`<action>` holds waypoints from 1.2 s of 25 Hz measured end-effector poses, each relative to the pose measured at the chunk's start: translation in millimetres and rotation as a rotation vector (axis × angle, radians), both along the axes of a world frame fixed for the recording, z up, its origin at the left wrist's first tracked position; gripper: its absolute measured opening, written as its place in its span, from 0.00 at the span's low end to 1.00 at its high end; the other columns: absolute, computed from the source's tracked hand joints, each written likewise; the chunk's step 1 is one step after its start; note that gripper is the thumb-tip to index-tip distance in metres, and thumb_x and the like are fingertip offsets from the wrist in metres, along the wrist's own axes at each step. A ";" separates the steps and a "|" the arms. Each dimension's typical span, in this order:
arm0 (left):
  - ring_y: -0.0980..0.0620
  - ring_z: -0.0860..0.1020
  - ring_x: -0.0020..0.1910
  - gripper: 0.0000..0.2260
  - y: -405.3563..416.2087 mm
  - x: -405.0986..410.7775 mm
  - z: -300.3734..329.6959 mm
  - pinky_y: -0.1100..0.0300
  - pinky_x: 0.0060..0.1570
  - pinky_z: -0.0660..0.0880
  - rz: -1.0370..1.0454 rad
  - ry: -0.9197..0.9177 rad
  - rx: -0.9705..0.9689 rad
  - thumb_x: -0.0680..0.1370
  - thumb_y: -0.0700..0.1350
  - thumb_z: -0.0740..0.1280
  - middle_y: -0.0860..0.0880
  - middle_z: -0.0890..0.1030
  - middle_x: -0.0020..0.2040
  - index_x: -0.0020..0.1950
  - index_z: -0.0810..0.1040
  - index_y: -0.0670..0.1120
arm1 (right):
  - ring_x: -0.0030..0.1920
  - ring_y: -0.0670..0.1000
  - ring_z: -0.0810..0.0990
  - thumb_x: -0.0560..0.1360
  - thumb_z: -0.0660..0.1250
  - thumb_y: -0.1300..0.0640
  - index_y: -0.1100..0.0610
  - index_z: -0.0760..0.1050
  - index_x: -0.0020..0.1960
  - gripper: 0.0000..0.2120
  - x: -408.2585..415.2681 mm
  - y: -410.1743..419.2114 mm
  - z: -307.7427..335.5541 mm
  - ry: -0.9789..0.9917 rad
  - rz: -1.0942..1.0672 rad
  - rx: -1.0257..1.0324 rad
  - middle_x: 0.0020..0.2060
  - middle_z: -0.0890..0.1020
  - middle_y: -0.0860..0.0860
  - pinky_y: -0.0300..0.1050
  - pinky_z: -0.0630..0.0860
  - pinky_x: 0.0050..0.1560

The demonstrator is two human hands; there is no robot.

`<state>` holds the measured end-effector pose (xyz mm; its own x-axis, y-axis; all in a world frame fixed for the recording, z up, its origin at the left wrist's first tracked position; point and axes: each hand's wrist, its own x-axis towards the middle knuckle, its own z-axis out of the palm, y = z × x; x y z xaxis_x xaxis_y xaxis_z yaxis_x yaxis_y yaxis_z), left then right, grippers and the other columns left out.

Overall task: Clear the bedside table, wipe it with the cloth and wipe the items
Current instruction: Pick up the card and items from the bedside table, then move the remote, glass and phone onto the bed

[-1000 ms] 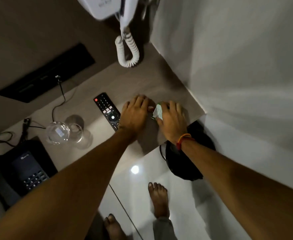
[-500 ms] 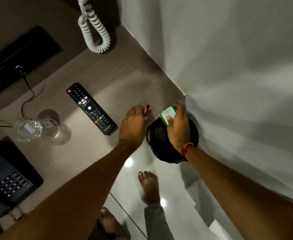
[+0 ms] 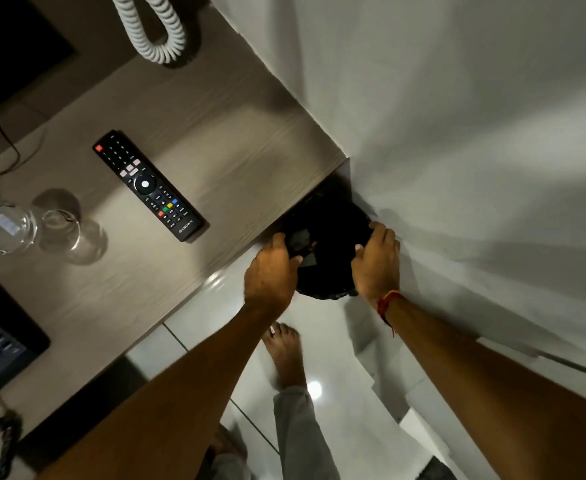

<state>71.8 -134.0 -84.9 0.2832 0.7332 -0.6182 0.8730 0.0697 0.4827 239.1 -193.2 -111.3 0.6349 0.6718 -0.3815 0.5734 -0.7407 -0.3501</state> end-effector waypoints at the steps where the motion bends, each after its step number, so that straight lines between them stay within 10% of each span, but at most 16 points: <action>1: 0.40 0.79 0.67 0.20 0.9 -6.9 2.4 0.48 0.63 0.78 0.005 -0.002 0.014 0.84 0.50 0.64 0.41 0.79 0.67 0.73 0.69 0.44 | 0.69 0.64 0.72 0.79 0.65 0.65 0.64 0.68 0.72 0.22 -4.2 6.2 5.4 0.000 0.028 0.016 0.68 0.73 0.63 0.59 0.73 0.70; 12: 0.42 0.73 0.67 0.20 110.7 -150.4 85.0 0.45 0.68 0.71 0.148 0.194 0.602 0.83 0.53 0.62 0.42 0.74 0.68 0.72 0.70 0.44 | 0.66 0.58 0.76 0.78 0.70 0.51 0.59 0.73 0.69 0.23 -164.9 163.2 74.5 0.088 0.508 0.211 0.65 0.77 0.57 0.52 0.74 0.64; 17: 0.37 0.63 0.78 0.36 134.6 -250.1 85.6 0.35 0.78 0.60 0.247 0.526 0.445 0.78 0.60 0.69 0.39 0.64 0.77 0.79 0.60 0.45 | 0.67 0.60 0.75 0.72 0.73 0.41 0.60 0.68 0.73 0.37 -255.1 207.4 66.7 0.115 0.572 0.019 0.68 0.74 0.58 0.56 0.76 0.67; 21: 0.34 0.71 0.72 0.39 127.2 -283.5 62.9 0.36 0.65 0.77 0.464 0.270 0.266 0.74 0.57 0.75 0.40 0.65 0.75 0.78 0.59 0.53 | 0.64 0.62 0.77 0.76 0.71 0.46 0.63 0.76 0.64 0.26 -273.7 217.5 51.9 -0.118 0.623 -0.079 0.63 0.75 0.61 0.58 0.80 0.61; 30: 0.38 0.74 0.69 0.38 83.5 -310.6 79.1 0.41 0.62 0.79 0.533 0.158 0.385 0.70 0.54 0.79 0.43 0.71 0.71 0.72 0.59 0.55 | 0.43 0.58 0.81 0.70 0.74 0.42 0.59 0.79 0.45 0.20 -314.5 188.2 90.5 -0.127 0.708 -0.021 0.48 0.81 0.57 0.48 0.80 0.39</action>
